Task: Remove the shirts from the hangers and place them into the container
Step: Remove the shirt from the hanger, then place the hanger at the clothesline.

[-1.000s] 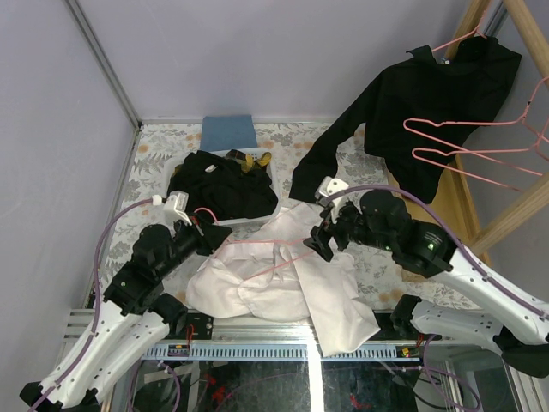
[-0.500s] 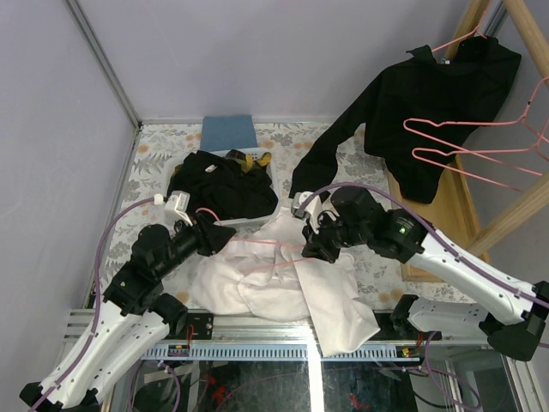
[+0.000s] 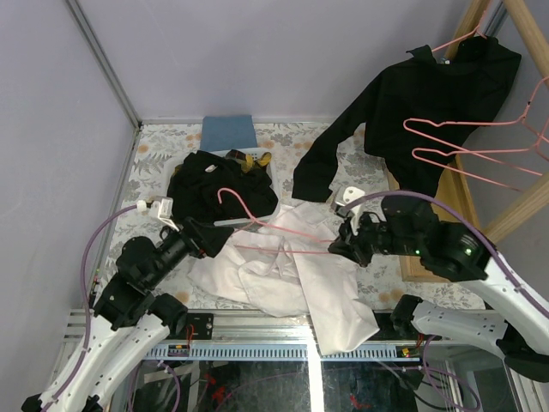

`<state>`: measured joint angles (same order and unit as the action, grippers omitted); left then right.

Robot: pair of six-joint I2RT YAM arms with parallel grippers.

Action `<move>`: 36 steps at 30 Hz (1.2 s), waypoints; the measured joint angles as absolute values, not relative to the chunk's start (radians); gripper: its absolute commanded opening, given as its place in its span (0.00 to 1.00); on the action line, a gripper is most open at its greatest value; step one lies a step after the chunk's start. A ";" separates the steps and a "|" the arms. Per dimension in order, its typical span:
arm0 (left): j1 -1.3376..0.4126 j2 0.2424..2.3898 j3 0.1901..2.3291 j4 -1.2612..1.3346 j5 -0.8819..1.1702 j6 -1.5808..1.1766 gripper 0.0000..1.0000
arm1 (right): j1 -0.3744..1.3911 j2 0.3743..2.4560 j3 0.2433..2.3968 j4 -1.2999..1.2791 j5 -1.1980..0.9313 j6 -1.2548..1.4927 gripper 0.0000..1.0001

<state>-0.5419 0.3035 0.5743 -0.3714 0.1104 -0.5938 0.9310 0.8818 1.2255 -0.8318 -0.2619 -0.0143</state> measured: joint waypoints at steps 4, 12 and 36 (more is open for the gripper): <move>-0.541 0.279 0.574 -0.372 0.090 -0.594 0.88 | 0.931 0.829 1.296 -0.890 -0.181 0.000 0.00; -0.541 0.220 0.570 -0.372 0.054 -0.598 0.94 | 0.930 0.685 1.331 -0.862 0.088 0.053 0.00; -0.541 0.321 0.570 -0.390 -0.002 -0.614 0.96 | 0.929 0.844 1.259 -0.516 0.743 0.285 0.00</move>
